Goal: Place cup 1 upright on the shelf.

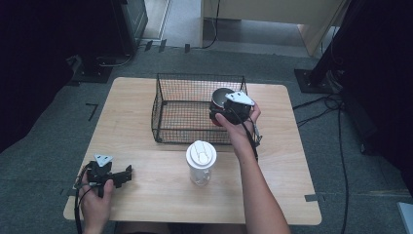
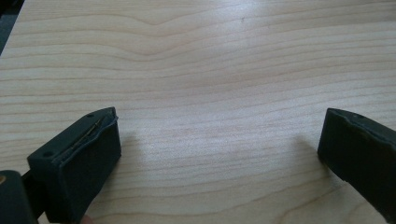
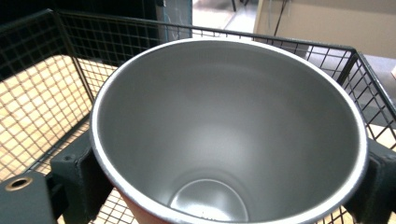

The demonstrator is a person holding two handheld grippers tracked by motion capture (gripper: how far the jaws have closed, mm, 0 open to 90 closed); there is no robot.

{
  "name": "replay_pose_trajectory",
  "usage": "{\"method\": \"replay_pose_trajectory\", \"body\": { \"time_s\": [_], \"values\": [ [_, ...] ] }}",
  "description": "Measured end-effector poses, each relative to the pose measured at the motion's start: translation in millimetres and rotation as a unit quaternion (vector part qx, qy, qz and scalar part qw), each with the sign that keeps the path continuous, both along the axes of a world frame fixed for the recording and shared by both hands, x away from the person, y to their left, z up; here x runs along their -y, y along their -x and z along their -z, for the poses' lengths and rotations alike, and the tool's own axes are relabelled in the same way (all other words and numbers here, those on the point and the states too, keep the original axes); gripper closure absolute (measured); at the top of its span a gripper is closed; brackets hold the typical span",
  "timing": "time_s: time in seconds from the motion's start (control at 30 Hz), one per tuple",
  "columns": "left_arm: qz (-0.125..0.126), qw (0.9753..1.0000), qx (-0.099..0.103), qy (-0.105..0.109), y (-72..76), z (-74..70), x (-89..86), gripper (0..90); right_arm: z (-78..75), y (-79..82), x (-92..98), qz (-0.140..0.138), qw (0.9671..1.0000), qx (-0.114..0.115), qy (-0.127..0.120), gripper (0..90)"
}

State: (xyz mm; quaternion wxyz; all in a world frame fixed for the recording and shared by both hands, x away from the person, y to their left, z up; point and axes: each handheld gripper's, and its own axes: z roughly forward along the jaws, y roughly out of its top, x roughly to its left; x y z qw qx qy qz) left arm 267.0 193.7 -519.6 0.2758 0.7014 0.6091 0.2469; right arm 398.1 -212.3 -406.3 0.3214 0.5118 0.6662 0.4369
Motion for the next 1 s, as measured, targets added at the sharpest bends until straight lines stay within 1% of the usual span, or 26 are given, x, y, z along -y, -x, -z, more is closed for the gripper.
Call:
{"method": "replay_pose_trajectory", "body": {
  "time_s": [0.13, 0.2, 0.3, 0.4, 0.53, 0.67, 0.7, 0.73, 0.9, 1.0],
  "values": [
    [0.0, 1.0, 0.0, 0.0, 0.1, -0.1, -0.1, 0.0, 2.1, -3.9, -3.3, -0.007, 0.9999, -0.008, 0.012, 8.0],
    [0.0, 1.0, -0.001, 0.0, 0.0, -0.1, -0.1, 0.0, 4.5, -4.9, -5.2, -0.011, 0.9997, -0.016, 0.017, 8.0],
    [0.0, 1.0, 0.0, 0.0, 0.0, 0.0, 0.0, 0.0, 8.3, -5.3, -10.6, -0.015, 0.9988, -0.023, 0.041, 8.0],
    [0.0, 1.0, 0.0, 0.0, 0.0, -0.1, -0.1, 0.0, 13.6, -4.9, -16.8, -0.022, 0.9978, -0.03, 0.055, 8.0],
    [0.0, 1.0, 0.0, 0.0, 0.0, 0.0, 0.0, 0.0, 21.7, -4.6, -23.3, -0.012, 0.9967, -0.036, 0.072, 8.0],
    [0.0, 1.0, 0.0, 0.0, 0.0, 0.0, 0.0, 0.0, 30.0, -4.6, -26.5, 0.0, 0.9965, -0.052, 0.065, 7.9],
    [0.0, 1.0, 0.0, 0.0, 0.0, 0.0, 0.0, 0.0, 31.7, -4.4, -26.5, 0.004, 0.9967, -0.051, 0.063, 7.9],
    [0.0, 1.0, 0.0, 0.0, 0.0, 0.0, 0.0, 0.0, 32.4, -3.4, -26.3, 0.008, 0.9974, -0.046, 0.056, 7.9],
    [0.0, 1.0, 0.0, 0.0, 0.0, 0.0, 0.0, 0.0, 33.5, 0.2, -27.9, 0.026, 0.997, -0.049, 0.053, 7.8],
    [0.0, 1.0, 0.0, 0.0, 0.0, 0.0, 0.0, 0.0, 32.7, 4.0, -29.4, 0.041, 0.9963, -0.055, 0.052, 7.6]
  ]
}}
